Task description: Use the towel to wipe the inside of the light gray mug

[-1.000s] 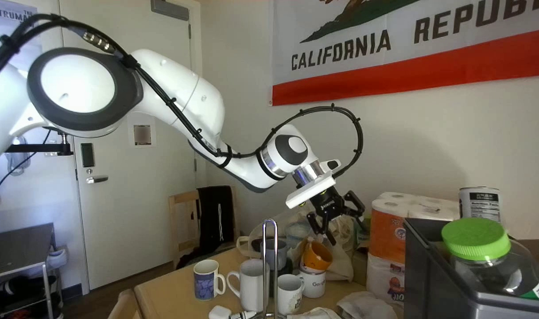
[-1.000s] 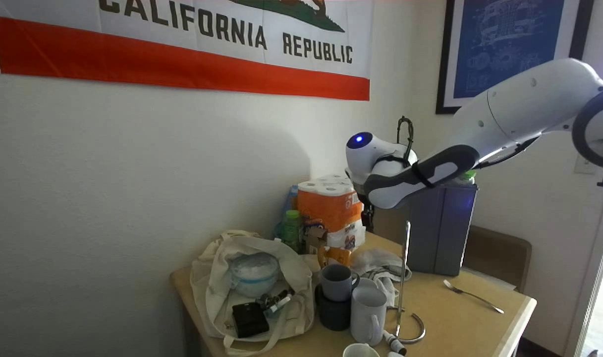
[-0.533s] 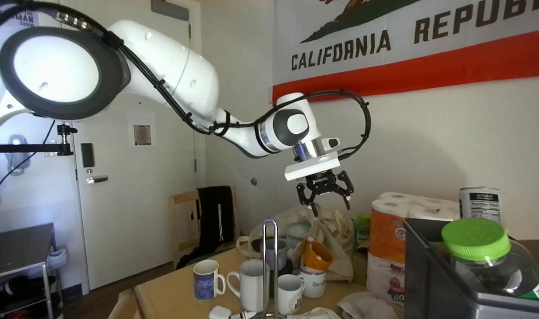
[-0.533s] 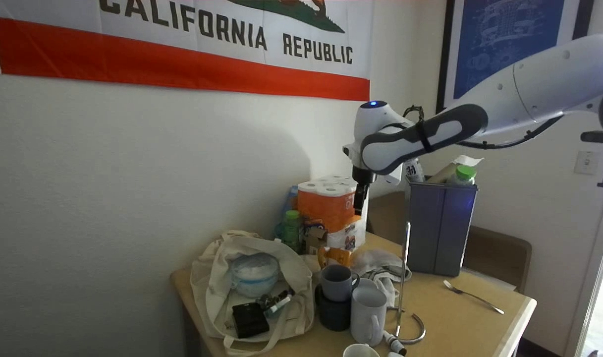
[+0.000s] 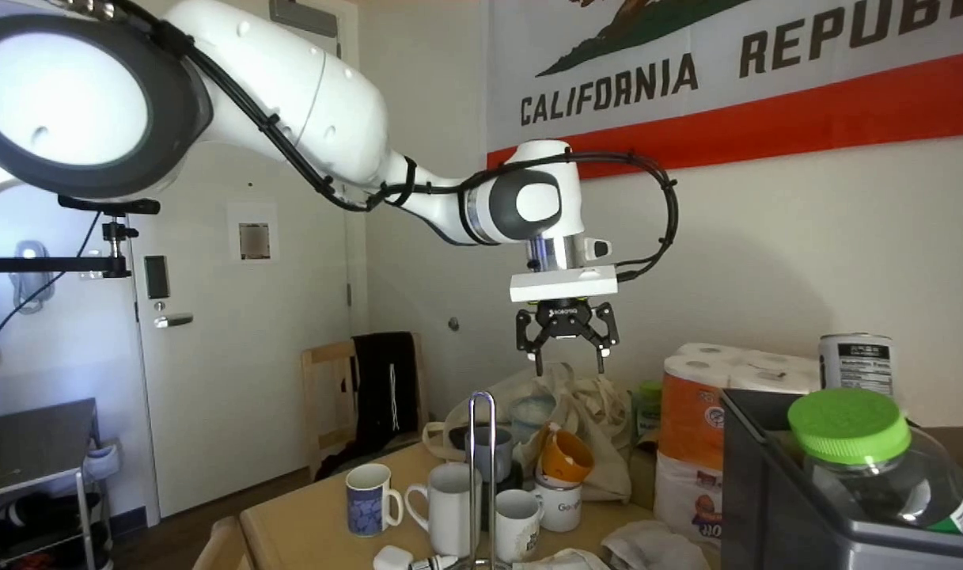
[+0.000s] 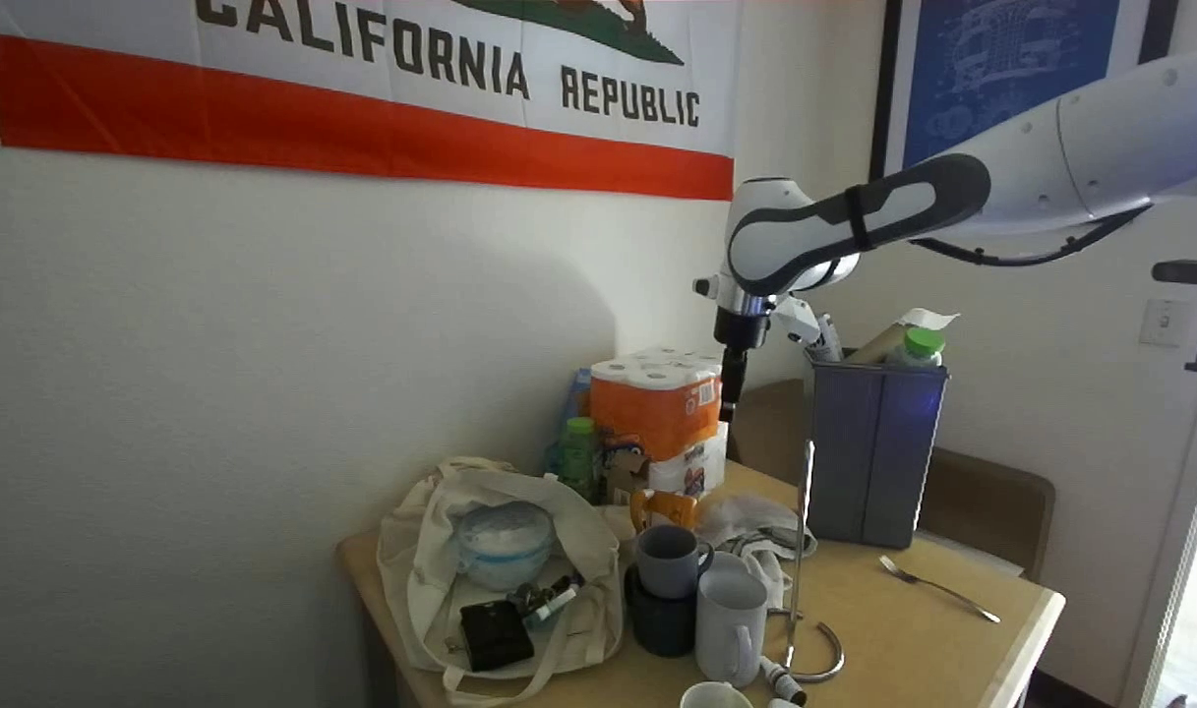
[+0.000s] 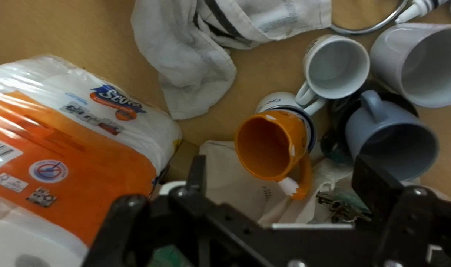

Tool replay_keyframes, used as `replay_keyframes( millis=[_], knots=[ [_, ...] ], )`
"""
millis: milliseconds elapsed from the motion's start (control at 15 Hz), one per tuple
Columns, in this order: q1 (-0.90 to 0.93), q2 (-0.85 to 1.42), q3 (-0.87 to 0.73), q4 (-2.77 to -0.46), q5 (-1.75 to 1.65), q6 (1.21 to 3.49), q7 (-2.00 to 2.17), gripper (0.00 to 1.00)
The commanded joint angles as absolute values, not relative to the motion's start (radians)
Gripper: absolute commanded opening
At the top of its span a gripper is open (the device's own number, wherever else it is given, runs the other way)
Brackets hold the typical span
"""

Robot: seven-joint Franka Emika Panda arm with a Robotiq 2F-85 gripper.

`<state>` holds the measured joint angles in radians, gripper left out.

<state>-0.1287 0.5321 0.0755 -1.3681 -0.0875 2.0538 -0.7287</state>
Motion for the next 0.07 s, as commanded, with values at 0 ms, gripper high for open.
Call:
replay_keyframes(
  millis=[0],
  knots=[
    [-0.117,0.520,0.079,-1.364,-0.076,1.986,-0.785,1.00]
  ],
)
